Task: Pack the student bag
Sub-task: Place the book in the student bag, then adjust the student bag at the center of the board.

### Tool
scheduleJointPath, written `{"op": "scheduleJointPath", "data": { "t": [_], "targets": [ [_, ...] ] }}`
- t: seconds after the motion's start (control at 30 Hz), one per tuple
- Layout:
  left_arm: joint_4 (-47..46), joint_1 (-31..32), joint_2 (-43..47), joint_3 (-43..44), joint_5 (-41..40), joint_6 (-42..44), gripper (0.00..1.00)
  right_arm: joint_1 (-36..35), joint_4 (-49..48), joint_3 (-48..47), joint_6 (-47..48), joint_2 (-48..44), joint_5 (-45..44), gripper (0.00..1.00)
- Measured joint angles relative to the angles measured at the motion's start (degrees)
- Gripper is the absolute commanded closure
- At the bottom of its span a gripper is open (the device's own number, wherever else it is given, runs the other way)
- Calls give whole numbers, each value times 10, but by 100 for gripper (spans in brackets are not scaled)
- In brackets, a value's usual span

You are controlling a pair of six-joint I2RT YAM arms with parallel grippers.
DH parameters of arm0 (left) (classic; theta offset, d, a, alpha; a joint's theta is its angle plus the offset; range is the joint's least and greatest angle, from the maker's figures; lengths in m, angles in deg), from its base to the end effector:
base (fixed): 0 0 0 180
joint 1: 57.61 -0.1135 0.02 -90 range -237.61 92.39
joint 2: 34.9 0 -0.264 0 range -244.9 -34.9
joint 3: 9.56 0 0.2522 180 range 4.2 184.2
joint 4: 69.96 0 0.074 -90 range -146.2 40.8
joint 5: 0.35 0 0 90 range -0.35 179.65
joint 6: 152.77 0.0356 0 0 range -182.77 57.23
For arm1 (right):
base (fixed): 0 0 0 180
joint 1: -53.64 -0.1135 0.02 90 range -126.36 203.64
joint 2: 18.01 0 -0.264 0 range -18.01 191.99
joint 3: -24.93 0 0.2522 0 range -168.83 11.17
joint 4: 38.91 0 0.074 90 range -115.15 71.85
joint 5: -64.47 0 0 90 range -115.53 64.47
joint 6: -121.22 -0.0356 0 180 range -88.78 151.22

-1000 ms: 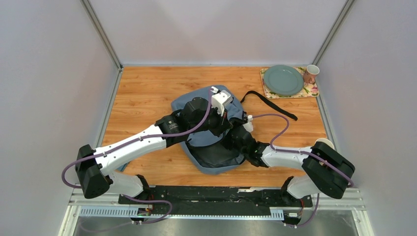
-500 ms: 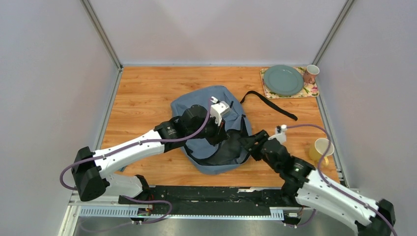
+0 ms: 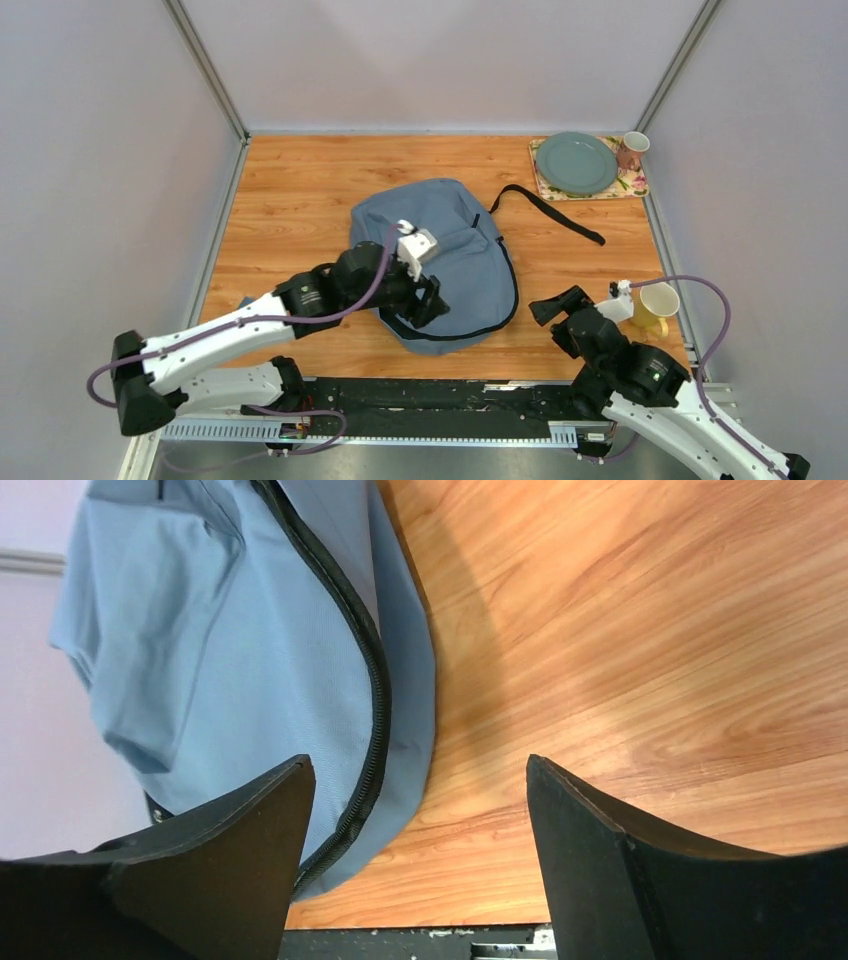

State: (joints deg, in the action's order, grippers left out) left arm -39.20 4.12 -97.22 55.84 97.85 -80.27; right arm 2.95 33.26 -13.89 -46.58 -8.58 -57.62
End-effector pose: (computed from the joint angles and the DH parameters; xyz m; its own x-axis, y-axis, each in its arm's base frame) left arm 0.1120 -0.2190 0.3101 -0.4900 0.2827 -0.8246 0.8223 0.4640 -0.3295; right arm 0.0500 0.0312 0.2098 -0.4902 0.7084 -0.5078 0.3342 0.6908 0.6411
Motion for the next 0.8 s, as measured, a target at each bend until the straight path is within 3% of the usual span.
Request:
{"op": "scheduleJointPath", "data": {
  "t": [0.13, 0.27, 0.43, 0.6, 0.73, 0.8],
  "targets": [
    [14, -78, 93, -40, -78, -5, 21, 0, -44, -1, 19, 74, 37, 16],
    [32, -188, 130, -92, -96, -26, 21, 0, -135, 5, 26, 143, 92, 15],
    [40, -286, 129, -151, -46, -60, 21, 0, -258, 53, 16, 204, 169, 14],
    [18, -368, 104, -174, 30, -91, 20, 0, -300, 61, 0, 256, 219, 13],
    [-17, -393, 64, -177, 77, -104, 20, 0, -339, 74, -10, 267, 240, 13],
    [-37, -394, 38, -177, 97, -109, 25, 0, -354, 80, -13, 271, 243, 13]
  ]
}}
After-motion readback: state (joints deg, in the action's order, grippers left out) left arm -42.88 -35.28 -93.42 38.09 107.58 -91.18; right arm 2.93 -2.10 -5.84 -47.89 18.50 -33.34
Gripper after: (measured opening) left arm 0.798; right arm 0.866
